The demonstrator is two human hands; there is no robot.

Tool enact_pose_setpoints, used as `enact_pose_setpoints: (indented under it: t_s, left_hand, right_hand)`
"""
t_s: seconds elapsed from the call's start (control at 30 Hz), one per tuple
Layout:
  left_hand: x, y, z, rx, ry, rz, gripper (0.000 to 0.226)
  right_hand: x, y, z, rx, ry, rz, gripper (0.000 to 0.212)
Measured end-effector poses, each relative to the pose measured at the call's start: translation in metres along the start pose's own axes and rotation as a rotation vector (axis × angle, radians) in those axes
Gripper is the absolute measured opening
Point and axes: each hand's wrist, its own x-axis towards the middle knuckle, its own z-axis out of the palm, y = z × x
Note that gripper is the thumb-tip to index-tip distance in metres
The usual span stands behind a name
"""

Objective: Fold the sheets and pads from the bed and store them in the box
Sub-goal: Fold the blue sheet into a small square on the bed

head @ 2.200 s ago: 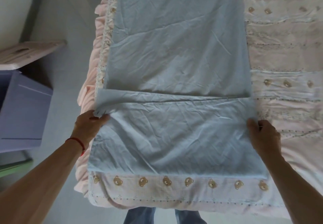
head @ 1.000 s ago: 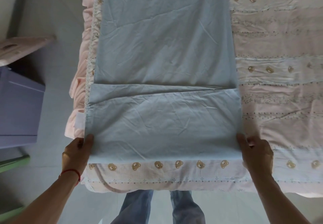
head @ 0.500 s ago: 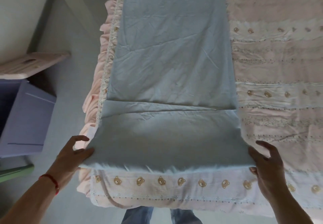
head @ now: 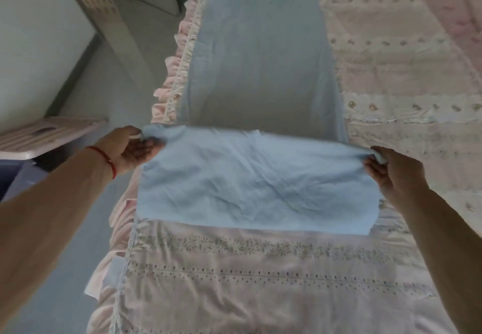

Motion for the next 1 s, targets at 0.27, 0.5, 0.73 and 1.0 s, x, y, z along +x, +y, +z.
enact_pose_setpoints:
  t_s: [0.27, 0.5, 0.73, 1.0]
  left_hand:
    - [0.076, -0.094, 0.017, 0.895, 0.164, 0.217, 0.051]
    - [0.092, -0.077, 0.027, 1.007, 0.228, 0.496, 0.029]
    - [0.115, -0.059, 0.046, 0.876, 0.194, 0.53, 0.053]
    - [0.127, -0.04, 0.038, 0.868, 0.253, 0.627, 0.027]
  right_hand:
    - [0.042, 0.096, 0.002, -1.095, 0.065, -0.311, 0.059]
    - [0.063, 0.093, 0.002, -1.013, 0.154, -0.336, 0.074]
    - [0.089, 0.072, 0.03, -0.995, 0.103, -0.329, 0.059]
    - [0.088, 0.053, 0.041, -0.871, 0.149, -0.525, 0.033]
